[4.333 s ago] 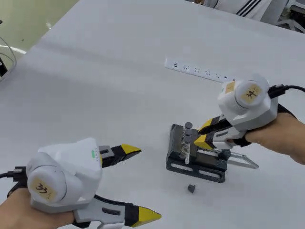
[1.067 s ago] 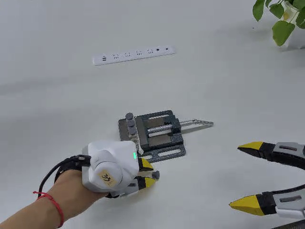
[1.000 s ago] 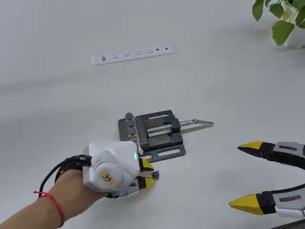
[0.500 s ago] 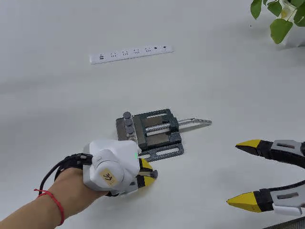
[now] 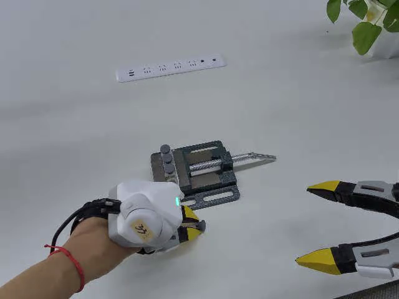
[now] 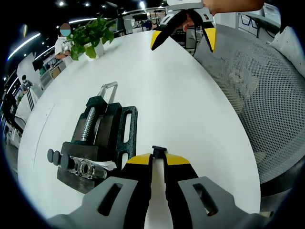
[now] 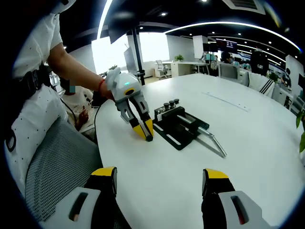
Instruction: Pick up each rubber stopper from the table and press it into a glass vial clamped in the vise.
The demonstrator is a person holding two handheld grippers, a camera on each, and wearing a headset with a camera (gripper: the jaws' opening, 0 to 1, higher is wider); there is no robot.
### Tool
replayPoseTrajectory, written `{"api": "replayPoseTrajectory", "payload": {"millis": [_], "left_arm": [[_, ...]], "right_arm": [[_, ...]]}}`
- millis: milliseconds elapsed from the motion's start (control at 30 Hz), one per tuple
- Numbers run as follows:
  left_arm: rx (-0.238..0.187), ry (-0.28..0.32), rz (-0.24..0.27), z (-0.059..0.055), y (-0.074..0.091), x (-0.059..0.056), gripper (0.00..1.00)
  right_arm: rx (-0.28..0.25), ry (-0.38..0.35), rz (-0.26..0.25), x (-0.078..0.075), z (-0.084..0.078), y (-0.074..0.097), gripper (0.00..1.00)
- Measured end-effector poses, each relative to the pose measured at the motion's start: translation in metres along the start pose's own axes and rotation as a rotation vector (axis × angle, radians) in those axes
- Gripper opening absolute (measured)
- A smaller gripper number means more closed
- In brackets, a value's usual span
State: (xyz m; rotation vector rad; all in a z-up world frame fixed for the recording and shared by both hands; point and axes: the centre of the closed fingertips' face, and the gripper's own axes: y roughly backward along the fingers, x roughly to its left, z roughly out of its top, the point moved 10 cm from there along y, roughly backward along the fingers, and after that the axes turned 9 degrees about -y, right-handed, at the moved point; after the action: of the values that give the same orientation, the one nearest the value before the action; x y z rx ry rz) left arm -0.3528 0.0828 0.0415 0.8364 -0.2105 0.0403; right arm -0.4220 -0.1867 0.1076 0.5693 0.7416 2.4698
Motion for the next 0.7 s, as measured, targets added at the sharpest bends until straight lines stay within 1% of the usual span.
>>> {"api": "replayPoseTrajectory", "payload": {"millis": [200, 333, 433, 533, 600, 700], "left_arm": [[0.003, 0.001, 0.013, 0.000, 0.000, -0.001, 0.05], [0.005, 0.006, 0.018, -0.001, 0.001, -0.003, 0.05], [-0.016, 0.030, 0.026, 0.000, 0.003, -0.003, 0.05], [-0.030, 0.040, 0.031, 0.004, 0.005, -0.003, 0.05], [-0.037, 0.048, 0.039, 0.004, 0.007, -0.003, 0.05], [-0.063, 0.074, 0.053, 0.007, 0.011, -0.005, 0.05]], "right_arm": [[-0.003, -0.002, 0.001, -0.001, -0.001, -0.001, 0.70], [-0.005, 0.000, 0.005, 0.002, 0.000, -0.002, 0.70], [-0.003, 0.003, 0.006, 0.004, 0.000, -0.003, 0.70], [-0.007, 0.005, 0.007, 0.005, 0.002, -0.003, 0.70], [-0.004, 0.009, 0.008, 0.006, 0.004, -0.004, 0.70], [-0.006, 0.014, 0.015, 0.007, 0.007, -0.005, 0.69]]}}
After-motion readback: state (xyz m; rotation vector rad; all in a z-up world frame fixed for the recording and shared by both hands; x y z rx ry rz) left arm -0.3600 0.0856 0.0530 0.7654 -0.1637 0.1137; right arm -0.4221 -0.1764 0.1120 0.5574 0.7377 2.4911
